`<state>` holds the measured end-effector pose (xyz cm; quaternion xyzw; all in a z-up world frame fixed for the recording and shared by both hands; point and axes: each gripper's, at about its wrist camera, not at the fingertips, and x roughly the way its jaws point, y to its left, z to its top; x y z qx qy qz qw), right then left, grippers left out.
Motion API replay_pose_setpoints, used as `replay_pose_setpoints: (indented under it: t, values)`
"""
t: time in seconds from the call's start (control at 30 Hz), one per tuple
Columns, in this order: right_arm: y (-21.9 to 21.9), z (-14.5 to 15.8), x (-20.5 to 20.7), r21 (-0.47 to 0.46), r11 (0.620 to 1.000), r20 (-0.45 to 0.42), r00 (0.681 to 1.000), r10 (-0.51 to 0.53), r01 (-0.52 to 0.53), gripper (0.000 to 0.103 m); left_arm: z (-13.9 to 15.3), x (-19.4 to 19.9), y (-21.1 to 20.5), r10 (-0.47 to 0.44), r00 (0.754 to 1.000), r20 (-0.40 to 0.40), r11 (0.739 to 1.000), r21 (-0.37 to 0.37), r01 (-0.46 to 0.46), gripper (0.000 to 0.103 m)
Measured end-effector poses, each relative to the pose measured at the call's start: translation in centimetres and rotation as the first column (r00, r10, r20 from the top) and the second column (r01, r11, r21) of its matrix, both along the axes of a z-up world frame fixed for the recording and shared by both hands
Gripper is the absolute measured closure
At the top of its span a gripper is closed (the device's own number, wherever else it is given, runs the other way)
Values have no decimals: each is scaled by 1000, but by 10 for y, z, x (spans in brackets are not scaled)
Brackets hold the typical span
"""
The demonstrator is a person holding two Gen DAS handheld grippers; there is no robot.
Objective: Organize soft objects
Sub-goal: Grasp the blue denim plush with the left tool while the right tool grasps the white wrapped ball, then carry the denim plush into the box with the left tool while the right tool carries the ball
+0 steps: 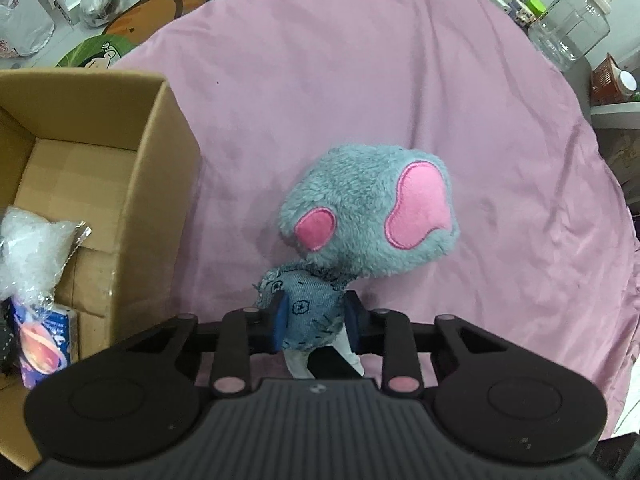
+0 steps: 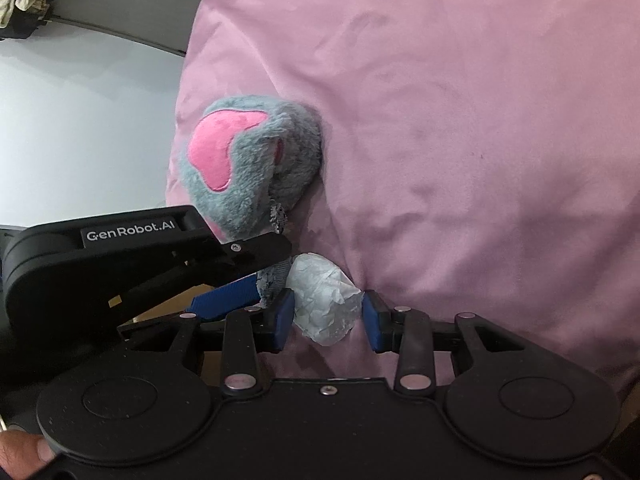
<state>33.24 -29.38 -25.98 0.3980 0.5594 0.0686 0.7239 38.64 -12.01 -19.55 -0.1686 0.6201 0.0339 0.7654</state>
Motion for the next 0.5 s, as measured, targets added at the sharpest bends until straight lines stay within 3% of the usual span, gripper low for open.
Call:
replay_pose_setpoints:
  t: [0.5]
  values:
    - [-1, 47, -21, -64, 997, 60, 997, 38, -34, 68, 47, -35, 12, 40, 993, 112, 998, -44, -36, 79]
